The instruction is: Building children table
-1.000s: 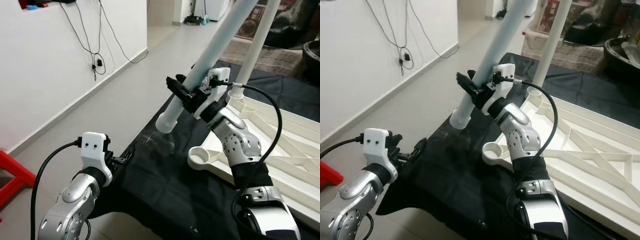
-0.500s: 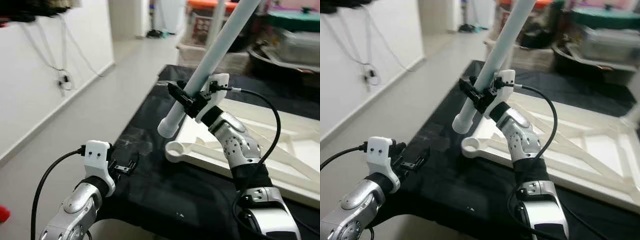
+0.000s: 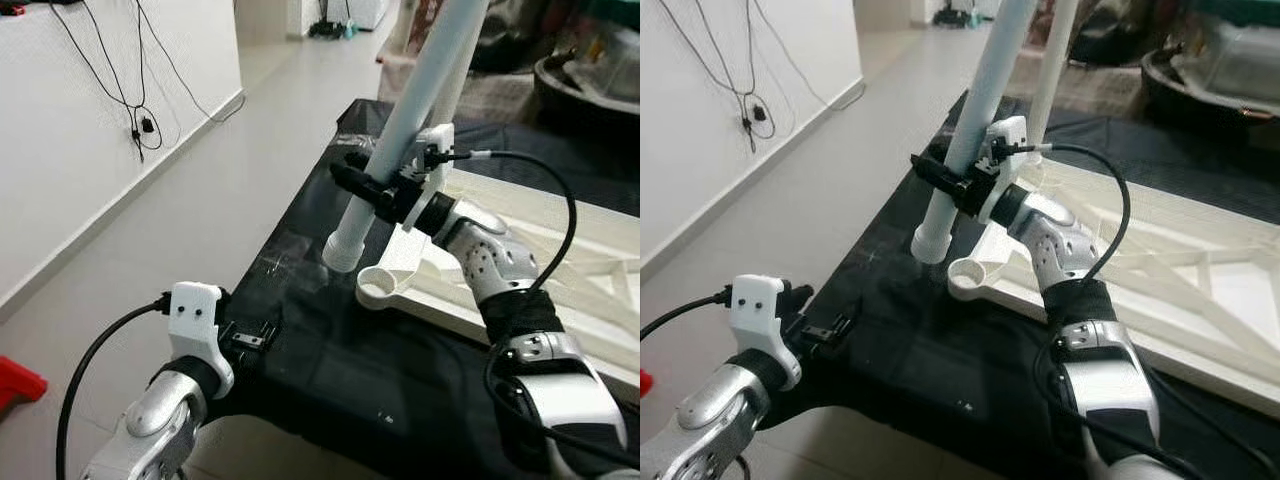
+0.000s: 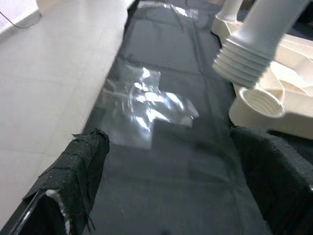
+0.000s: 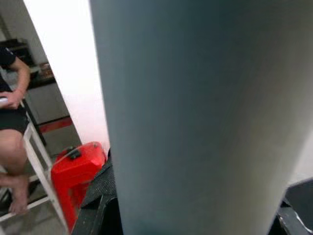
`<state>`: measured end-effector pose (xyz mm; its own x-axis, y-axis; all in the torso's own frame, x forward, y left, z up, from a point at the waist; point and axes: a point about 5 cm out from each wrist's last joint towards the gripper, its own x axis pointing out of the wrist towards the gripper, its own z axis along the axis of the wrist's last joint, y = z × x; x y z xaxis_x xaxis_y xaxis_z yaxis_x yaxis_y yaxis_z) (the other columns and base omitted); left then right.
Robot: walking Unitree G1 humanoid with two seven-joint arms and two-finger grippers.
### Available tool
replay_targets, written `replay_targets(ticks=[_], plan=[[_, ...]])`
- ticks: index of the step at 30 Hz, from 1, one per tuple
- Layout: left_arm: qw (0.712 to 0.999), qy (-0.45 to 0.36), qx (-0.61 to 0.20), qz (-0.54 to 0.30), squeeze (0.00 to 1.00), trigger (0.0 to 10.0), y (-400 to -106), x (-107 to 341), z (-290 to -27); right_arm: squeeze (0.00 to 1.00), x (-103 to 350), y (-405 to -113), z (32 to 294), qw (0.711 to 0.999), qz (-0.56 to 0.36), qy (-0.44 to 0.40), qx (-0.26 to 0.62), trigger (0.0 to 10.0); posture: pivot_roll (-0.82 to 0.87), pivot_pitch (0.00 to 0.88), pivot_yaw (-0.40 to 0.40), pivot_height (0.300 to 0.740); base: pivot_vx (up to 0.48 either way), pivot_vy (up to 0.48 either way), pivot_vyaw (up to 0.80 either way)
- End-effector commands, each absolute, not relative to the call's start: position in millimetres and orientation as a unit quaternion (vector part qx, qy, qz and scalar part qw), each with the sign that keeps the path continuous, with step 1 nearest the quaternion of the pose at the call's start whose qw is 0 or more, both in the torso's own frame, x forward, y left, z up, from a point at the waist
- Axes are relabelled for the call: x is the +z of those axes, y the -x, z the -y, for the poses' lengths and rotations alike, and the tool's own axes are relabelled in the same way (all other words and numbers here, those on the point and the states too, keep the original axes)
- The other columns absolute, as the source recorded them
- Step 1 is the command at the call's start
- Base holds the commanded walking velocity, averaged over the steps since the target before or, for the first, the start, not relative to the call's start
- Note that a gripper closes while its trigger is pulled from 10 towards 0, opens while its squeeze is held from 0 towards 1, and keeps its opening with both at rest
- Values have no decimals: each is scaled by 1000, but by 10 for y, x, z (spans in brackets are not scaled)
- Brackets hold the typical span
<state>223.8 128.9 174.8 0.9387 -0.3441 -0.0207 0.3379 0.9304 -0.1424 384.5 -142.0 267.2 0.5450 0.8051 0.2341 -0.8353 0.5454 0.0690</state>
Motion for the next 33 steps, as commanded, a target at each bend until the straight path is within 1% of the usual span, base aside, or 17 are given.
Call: replay_targets(ticks=[1, 5, 9, 13, 14, 23, 26, 28, 33], plan=[[979, 76, -183, -34, 0, 10000, -2176, 1749, -1239, 0, 2710, -3882, 1505, 871, 88, -83, 477, 10000, 170, 220, -51, 740, 0, 0, 0], [979, 77, -186, -34, 0, 10000, -2143, 1772, -1219, 0, 2696, -3901, 1541, 869, 77, -69, 484, 10000, 175, 237, -50, 740, 0, 0, 0], [979, 79, -186, -40, 0, 10000, -2103, 1772, -1219, 0, 2743, -3924, 1645, 873, 81, -69, 476, 10000, 180, 252, -48, 740, 0, 0, 0], [979, 78, -186, -44, 0, 10000, -2084, 1774, -1224, 0, 2775, -3903, 1709, 866, 82, -71, 489, 10000, 182, 261, -44, 740, 0, 0, 0], [978, 78, -185, -47, 0, 10000, -2077, 1778, -1223, 0, 2798, -3898, 1769, 862, 86, -72, 494, 10000, 181, 267, -39, 740, 0, 0, 0], [978, 76, -189, -51, 0, 10000, -2097, 1781, -1215, 0, 2876, -3907, 1926, 871, 102, -91, 472, 10000, 180, 261, -33, 740, 0, 0, 0], [978, 74, -189, -52, 0, 10000, -2100, 1784, -1216, 0, 2830, -3884, 1940, 862, 93, -89, 490, 10000, 181, 261, -33, 740, 0, 0, 0], [978, 74, -190, -52, 0, 10000, -2103, 1785, -1217, 0, 2740, -3838, 1934, 846, 75, -81, 522, 10000, 181, 260, -32, 740, 0, 0, 0], [978, 73, -189, -54, 0, 10000, -2106, 1790, -1219, 0, 2657, -3809, 1921, 832, 58, -77, 546, 10000, 183, 256, -29, 740, 0, 0, 0]])
